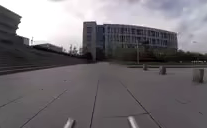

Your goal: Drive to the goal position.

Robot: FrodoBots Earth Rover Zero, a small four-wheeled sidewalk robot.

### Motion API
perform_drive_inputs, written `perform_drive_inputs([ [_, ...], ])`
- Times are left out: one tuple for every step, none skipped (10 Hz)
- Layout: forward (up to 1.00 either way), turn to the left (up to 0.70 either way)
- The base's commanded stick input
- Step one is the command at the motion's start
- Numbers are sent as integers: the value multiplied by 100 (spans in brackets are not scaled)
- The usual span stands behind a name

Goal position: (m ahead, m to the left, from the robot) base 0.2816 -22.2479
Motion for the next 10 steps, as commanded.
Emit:
perform_drive_inputs([
  [0, 0],
  [0, 0],
  [0, 0],
  [0, 0],
  [0, 0],
  [0, -22],
  [0, -45],
  [0, -45],
  [0, -45],
  [0, -45],
])
